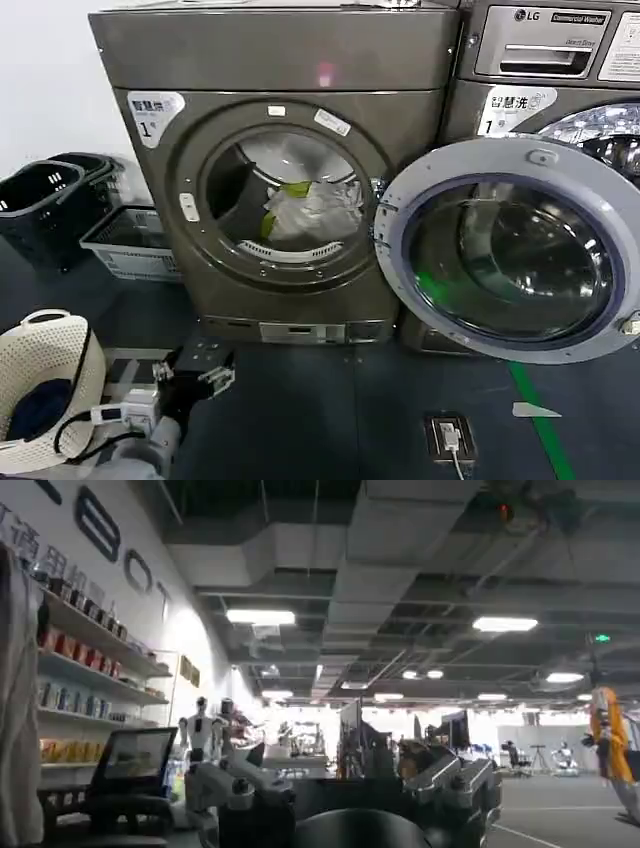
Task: Grasp the clothes from the dryer.
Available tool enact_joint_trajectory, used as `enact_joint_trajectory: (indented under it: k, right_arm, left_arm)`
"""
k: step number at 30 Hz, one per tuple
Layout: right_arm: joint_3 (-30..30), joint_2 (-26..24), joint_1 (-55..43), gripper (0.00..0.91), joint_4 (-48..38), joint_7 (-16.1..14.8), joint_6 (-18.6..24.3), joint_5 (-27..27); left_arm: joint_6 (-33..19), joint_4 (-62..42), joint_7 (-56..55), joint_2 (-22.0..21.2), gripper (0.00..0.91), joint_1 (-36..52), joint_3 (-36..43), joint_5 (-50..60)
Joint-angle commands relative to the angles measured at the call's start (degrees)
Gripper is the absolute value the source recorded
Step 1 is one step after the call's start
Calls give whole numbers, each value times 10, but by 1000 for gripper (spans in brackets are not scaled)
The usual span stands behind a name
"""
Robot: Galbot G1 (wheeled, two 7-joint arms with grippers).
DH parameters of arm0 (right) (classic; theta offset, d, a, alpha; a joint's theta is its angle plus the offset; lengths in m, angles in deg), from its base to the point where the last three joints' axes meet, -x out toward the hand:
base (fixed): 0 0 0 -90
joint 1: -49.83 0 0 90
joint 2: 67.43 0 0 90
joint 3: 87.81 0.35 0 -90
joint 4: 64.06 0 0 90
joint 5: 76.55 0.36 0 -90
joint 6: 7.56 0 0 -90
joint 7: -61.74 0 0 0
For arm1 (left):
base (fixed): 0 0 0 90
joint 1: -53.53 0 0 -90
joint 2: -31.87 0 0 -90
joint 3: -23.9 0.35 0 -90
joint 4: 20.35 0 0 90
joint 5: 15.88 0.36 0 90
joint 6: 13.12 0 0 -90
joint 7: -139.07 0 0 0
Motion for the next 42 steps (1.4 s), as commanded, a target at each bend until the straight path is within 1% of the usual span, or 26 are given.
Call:
enact_joint_trajectory:
  k: [1,5,7,19,25,30,42]
  right_arm:
    - [1,-1,1,907,3,5,4,12]
    - [2,-2,1,907,4,6,10,15]
    - [0,2,1,907,4,7,22,16]
    - [6,2,1,907,8,30,40,43]
    - [11,5,1,907,4,30,40,46]
    - [15,6,1,907,4,34,39,48]
    - [26,12,10,907,0,34,41,48]
  left_arm:
    - [28,0,0,2,907,1,0,-1]
    - [28,2,-4,2,907,5,4,0]
    - [28,1,-9,3,907,6,5,-1]
    - [28,11,-10,7,907,5,11,1]
    - [23,9,1,9,907,2,10,-1]
    - [25,6,35,10,907,5,11,5]
    - [28,-14,30,6,907,18,25,14]
